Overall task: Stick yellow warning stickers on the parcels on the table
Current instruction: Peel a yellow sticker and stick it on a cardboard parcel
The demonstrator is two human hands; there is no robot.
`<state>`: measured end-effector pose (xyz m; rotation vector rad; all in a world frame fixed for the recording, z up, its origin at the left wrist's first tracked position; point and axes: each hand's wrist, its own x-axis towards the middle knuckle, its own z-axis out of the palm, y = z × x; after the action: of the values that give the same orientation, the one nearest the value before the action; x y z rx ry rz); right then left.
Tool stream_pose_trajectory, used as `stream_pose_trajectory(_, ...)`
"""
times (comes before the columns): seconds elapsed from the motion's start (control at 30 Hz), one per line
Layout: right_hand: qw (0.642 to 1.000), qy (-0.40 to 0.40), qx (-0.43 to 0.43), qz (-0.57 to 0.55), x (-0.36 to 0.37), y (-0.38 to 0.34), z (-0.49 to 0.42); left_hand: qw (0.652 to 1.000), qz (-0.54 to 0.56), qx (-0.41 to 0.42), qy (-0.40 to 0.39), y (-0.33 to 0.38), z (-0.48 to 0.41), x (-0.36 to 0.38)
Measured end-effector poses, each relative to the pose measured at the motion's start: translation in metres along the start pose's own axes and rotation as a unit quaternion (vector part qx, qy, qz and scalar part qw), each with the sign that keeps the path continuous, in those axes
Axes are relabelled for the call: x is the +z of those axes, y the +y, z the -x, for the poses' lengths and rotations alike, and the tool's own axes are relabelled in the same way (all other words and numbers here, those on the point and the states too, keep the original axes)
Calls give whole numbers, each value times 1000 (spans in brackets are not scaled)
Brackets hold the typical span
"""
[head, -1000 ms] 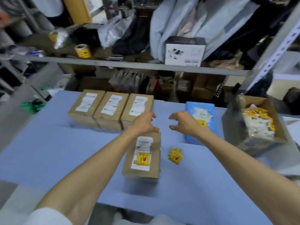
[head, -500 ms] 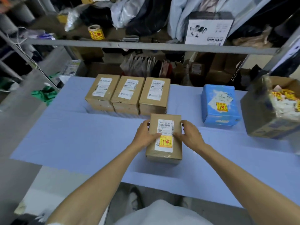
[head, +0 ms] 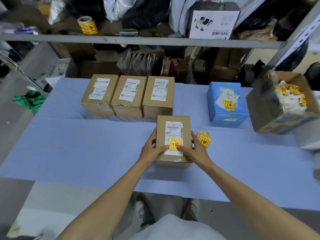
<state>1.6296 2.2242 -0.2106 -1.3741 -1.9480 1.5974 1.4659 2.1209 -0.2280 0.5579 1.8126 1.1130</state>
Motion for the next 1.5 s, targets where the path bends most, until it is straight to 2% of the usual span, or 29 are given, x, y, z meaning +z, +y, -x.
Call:
stream_pose_trajectory(0.33,999,32,29,33,-58,-16,-16,998,11,34,-45,52,-17,35)
stream_pose_trajectory(0.5,996,74,41,14,-86,-28,-41,997,20,55,-54,90,-39,56)
stream_pose_trajectory(0.63,997,70,35,-8,-96,-39,-61,995,49,59,-60,114,-63,64)
stream_pose_trajectory(0.9,998,60,-1,-21,-107,-60,-112,994,-22,105,-32,142,-117,66)
stream_pose_trajectory(1.23,999,33,24,-17,-111,-54,-175,997,-28,42,-61,145,-179,72)
stream_pose_trajectory(1.5,995,93,9,21,-107,-42,-194,995,-71,45,-59,142,-198,84)
